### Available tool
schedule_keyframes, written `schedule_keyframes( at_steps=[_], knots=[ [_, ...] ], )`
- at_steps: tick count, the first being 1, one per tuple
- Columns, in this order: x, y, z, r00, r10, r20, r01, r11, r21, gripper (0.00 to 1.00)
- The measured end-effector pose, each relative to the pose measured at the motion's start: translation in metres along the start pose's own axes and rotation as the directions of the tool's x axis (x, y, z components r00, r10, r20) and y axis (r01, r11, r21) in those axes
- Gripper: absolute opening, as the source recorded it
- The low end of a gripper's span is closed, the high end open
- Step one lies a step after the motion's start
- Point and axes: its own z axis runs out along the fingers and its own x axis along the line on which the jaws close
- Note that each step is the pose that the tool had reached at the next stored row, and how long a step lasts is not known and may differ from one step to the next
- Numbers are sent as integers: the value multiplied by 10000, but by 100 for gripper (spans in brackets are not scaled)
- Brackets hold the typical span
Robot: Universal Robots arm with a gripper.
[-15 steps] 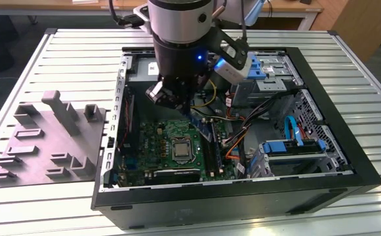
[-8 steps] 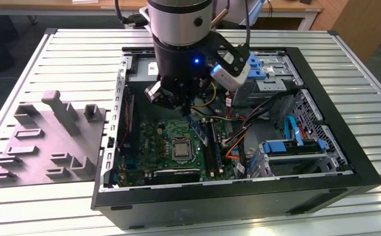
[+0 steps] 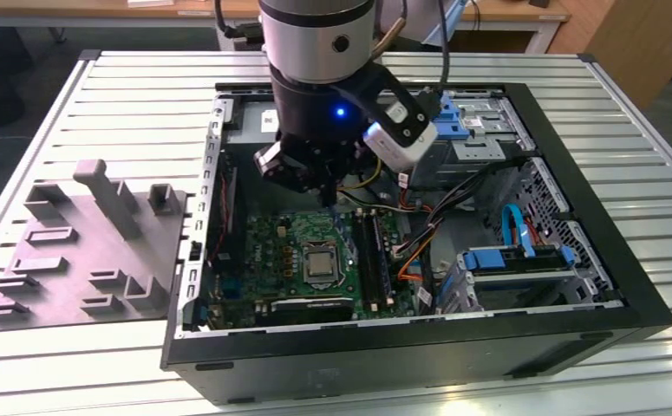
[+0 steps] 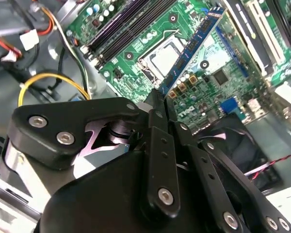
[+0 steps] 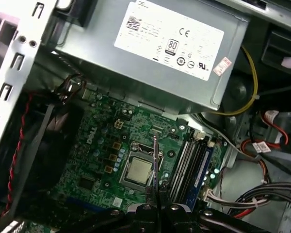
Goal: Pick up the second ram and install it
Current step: 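Insert the second ram into the second slot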
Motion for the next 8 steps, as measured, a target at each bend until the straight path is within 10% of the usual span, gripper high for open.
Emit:
schedule_keyframes(
  at_steps=[8],
  knots=[
    [1, 0, 16, 9896, 1441, 37, -1442, 9895, 98, 14]
  ],
)
